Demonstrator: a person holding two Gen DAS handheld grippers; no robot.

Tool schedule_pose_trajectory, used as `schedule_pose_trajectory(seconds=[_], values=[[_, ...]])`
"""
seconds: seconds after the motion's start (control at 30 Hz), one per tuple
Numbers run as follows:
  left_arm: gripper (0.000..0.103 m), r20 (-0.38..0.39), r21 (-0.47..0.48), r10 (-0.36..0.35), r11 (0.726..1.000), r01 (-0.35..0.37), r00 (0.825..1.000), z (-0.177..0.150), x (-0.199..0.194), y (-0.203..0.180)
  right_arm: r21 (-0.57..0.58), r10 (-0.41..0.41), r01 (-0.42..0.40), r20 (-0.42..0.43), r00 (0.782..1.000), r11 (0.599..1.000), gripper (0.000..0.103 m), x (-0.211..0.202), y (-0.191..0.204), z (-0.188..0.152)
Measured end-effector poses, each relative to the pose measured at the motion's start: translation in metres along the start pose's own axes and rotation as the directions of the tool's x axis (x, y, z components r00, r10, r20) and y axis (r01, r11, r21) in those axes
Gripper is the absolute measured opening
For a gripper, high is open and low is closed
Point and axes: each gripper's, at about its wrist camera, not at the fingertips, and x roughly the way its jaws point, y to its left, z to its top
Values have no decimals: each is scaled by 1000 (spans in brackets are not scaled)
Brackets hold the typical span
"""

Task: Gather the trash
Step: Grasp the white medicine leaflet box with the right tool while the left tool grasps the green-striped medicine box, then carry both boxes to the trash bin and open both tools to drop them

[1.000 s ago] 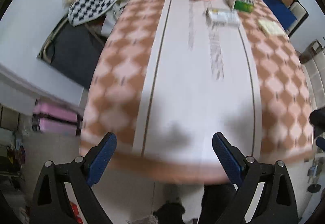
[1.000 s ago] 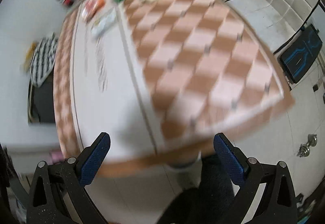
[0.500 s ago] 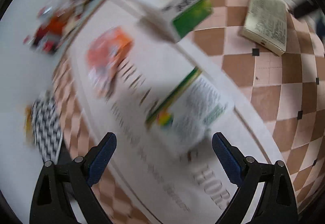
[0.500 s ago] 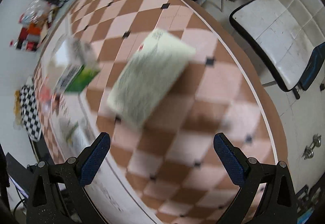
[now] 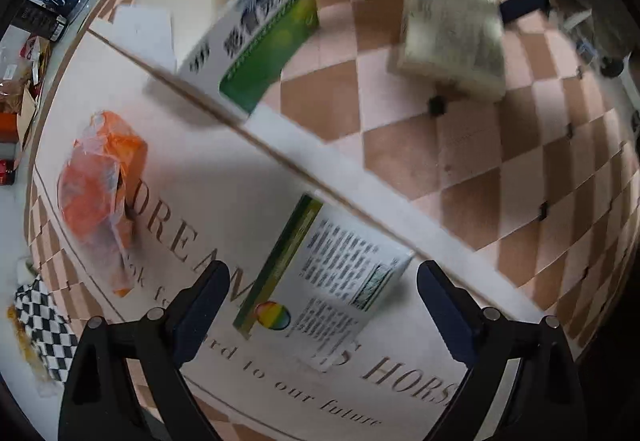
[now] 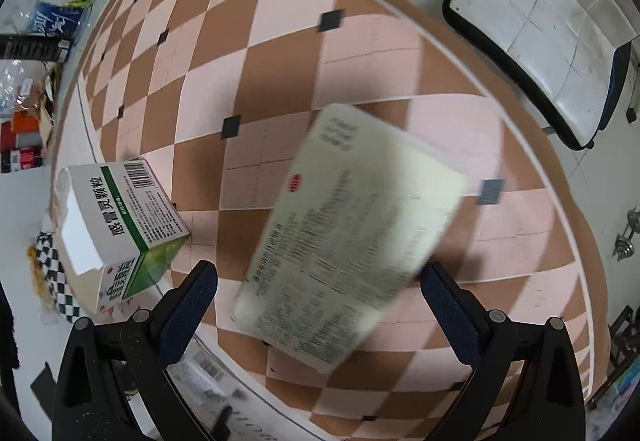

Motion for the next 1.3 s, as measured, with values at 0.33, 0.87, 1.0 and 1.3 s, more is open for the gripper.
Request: schedule_pose_trajectory(seconds=[0.33,0.87,1.0,1.3], values=[[77,12,-5,2,1000,-2,1000,-3,16,-24,-203,-163,180,98,982,962,89,9,28,-29],[76,201,-857,-278,414,306,939,-112,26,-33,-446,-262,260,57,963,857,87,8,-22,-103],[76,112,-820,-181,539,193,977,-94,25,-50,-325,-232,243,73,970,914,90,12,-32,-98],[64,56,-766,-1,642,43,998,-62,6,-87,-288,-212,255,173,962,923,77,7,-41,-119]])
